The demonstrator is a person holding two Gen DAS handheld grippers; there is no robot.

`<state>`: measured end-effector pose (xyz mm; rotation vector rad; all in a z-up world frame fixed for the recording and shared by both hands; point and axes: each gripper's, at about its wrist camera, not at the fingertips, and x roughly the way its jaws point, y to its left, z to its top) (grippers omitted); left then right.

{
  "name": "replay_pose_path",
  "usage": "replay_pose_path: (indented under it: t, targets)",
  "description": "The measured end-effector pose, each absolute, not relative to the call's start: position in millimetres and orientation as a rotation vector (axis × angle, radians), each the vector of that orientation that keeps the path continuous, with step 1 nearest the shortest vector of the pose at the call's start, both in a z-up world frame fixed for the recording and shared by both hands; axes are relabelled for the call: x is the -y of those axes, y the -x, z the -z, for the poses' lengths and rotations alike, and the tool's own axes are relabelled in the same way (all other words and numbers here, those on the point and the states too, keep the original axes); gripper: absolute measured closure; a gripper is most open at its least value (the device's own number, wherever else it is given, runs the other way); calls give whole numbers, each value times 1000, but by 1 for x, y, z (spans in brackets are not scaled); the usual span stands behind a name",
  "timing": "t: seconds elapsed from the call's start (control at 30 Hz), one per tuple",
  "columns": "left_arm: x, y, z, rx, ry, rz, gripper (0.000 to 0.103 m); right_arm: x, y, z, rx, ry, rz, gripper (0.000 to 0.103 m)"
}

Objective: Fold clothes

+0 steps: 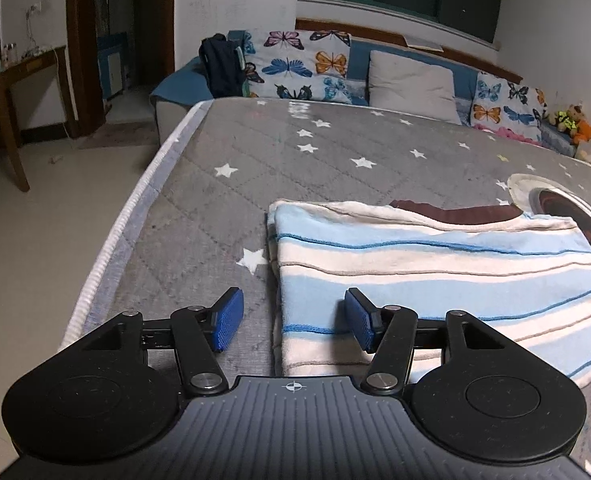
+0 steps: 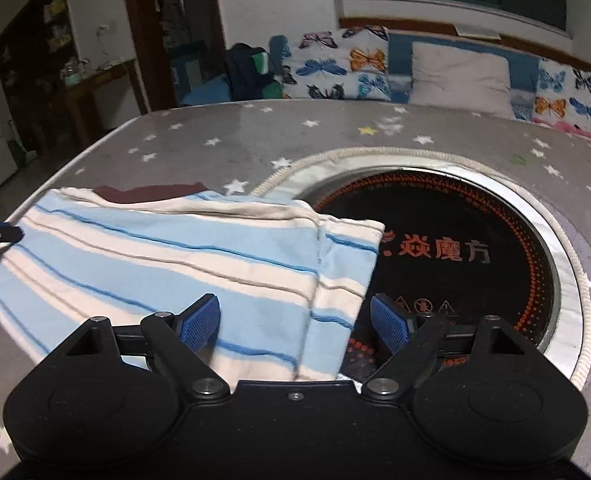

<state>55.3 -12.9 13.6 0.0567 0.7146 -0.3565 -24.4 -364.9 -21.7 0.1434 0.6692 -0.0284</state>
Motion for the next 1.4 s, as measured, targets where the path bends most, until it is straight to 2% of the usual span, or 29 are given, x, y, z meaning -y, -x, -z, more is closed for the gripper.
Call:
replay_pose_path:
  t: [0.13,0.17,0.23,0.27,0.33,0.43,0.47,0.5,0.57,0.63,0.7,0.9,1.03,1.27,1.4]
  targets:
    - [13,-59,-9,-729,-47,366,45,363,29,23,-681,-158,13,18]
    - [13,-60,-9,-732,-43,366,45,361,31,22,-683,-155,0,20]
    - [13,-61,-8,-734,-32,368,45,356,34,18,-687,-141,-23,28]
    - [12,-61,-8,-735,-28,369,45,353,34,16,-688,-130,-34,35]
    - [13,-61,-8,-734,-25,371,44,349,35,11,-687,-138,-54,39]
    - [14,-61,-7,-738,-8,390,44,346,38,4,-685,-121,-56,54]
    - [15,-61,-7,-740,-2,396,45,346,39,2,-685,-120,-61,68]
    - [16,-61,-7,-740,2,402,45,345,41,0,-684,-119,-66,74]
    - [19,-60,-7,-742,11,421,49,344,43,-4,-683,-112,-78,78]
    - [22,-60,-7,-744,24,439,59,341,43,-6,-683,-87,-88,80]
    - [19,-61,-10,-749,56,452,87,340,44,-9,-671,-79,-95,82]
    - [15,-58,-29,-716,118,475,91,334,45,-37,-613,-41,-112,84]
    - [20,-57,-62,-636,129,494,91,329,37,-64,-571,-8,-129,84]
    - [30,-81,-118,-487,117,461,91,341,-1,-58,-589,14,-86,84]
    - [39,-104,-122,-471,90,411,91,351,-8,-53,-591,16,-69,84]
